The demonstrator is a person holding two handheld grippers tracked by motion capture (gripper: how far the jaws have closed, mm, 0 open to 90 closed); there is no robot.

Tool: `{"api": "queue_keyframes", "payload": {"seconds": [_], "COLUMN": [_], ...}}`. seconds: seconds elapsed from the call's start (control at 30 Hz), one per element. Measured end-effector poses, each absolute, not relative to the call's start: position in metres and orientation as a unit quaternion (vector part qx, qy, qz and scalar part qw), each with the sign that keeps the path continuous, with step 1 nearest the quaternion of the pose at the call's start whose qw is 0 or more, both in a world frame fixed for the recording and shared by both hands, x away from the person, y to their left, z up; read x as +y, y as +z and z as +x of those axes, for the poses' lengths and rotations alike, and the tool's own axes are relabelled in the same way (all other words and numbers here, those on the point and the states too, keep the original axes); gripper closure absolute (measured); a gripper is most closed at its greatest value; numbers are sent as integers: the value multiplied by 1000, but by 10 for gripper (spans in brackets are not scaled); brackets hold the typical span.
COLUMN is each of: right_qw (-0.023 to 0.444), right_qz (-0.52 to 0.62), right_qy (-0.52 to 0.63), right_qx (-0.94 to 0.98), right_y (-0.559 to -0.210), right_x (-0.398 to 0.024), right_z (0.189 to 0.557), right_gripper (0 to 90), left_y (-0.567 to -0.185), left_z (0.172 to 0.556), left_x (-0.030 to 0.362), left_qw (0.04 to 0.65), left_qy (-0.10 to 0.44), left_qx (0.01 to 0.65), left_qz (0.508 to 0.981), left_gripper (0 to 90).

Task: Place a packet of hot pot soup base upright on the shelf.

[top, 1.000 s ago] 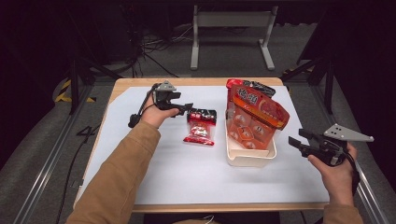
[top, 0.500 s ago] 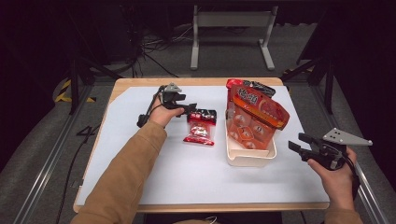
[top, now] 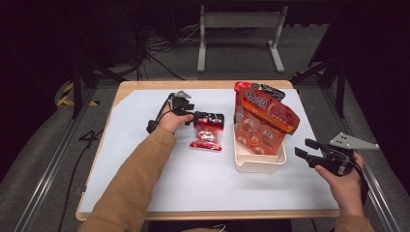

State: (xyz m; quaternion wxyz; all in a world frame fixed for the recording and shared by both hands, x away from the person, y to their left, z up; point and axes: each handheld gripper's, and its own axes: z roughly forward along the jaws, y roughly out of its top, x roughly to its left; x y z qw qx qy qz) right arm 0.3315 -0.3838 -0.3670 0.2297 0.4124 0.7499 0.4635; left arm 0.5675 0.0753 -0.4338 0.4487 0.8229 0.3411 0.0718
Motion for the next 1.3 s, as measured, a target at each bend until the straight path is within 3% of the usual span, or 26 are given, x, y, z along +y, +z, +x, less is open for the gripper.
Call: {"api": "queue_keyframes", "payload": {"seconds": [0.33,0.57,1.17,1.3], "right_qw": [224,221,220,221], "right_qz": [412,414,411,411], "right_qy": [462,463,466,466], "right_qx": [753,752,752,752], "right_y": [-370,-371,-371,-371], "right_x": [-382,-382,-382,-382], "right_z": [333,333,333,333], "right_gripper": [423,419,420,422], "left_y": [-442,-444,-445,-442], "left_z": [569,569,567,565], "left_x": [69,67,73,74], "left_qw": [430,426,392,396], "left_qy": [53,47,76,82], "left_qx": [332,325,318,317], "left_qz": [838,843,860,858], "left_gripper": [326,408,875,897]}}
